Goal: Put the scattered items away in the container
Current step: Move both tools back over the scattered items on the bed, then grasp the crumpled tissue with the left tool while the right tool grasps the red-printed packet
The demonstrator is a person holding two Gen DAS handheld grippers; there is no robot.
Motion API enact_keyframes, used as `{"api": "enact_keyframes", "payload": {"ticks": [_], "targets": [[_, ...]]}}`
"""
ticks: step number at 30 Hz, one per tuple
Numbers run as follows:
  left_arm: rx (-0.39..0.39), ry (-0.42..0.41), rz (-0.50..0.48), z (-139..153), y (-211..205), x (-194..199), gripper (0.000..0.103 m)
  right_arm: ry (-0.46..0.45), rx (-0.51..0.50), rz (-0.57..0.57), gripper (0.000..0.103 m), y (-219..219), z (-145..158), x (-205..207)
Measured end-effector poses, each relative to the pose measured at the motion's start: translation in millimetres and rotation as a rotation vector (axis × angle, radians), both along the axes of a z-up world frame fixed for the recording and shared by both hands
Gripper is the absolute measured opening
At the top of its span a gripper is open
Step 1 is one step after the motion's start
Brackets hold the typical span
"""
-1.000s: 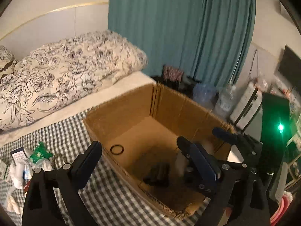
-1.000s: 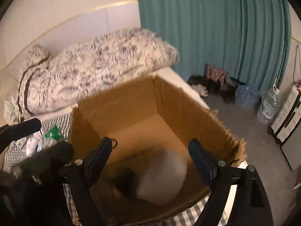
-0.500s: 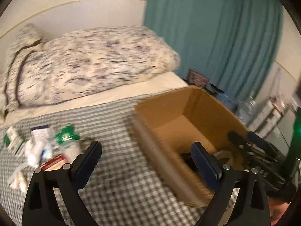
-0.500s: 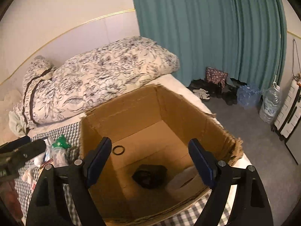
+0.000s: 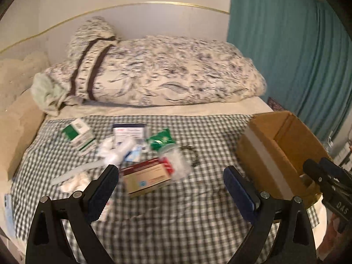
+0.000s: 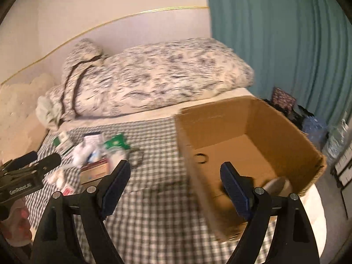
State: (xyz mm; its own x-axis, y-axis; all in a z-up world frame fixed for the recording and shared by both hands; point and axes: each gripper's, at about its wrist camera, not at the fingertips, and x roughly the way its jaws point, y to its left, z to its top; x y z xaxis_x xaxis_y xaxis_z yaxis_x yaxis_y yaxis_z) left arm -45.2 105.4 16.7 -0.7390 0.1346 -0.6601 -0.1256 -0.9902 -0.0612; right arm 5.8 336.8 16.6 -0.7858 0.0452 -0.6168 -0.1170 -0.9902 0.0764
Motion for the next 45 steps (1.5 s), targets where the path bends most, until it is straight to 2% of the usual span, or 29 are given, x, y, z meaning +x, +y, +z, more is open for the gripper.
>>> {"api": "enact_keyframes", "payload": {"ticks": [6,15,22,31,38,42,45], "targets": [[-0.003,0.022,0.086,-6.7,-51.9,13.2,0.099,-0.015,0.014,0.094,0.084,-64.5,-16.7,-8.8],[-0.009,-0.033,0.200,-51.3,-117.6,-2.0,0.099,-0.064,0.024,0.220,0.084,-135.0,-49.5,-31.5],[-0.012,-0.096,0.212,-94.2,-150.2,-25.0,0.099,-0.140,0.027,0.222,0.084,-156.8,-90.8,-66.4],[0.014,-0.167,0.159,-146.4,-162.5,-46.1,0.099,-0.245,0.070,0.233,0.084,-182.4,-137.2,-103.6],[0.053,-0.204,0.162,-175.7,-178.4,-46.0,0.099,-0.281,0.092,0.234,0.084,-191.8,-154.7,-116.7],[0.101,-0.246,0.205,-187.6,-196.3,-44.1,0.099,-0.301,0.103,0.244,0.084,-198.4,-163.0,-118.3],[0.102,-0.254,0.243,-192.2,-209.0,-45.8,0.099,-0.312,0.098,0.263,0.084,-207.4,-168.0,-118.1]]}}
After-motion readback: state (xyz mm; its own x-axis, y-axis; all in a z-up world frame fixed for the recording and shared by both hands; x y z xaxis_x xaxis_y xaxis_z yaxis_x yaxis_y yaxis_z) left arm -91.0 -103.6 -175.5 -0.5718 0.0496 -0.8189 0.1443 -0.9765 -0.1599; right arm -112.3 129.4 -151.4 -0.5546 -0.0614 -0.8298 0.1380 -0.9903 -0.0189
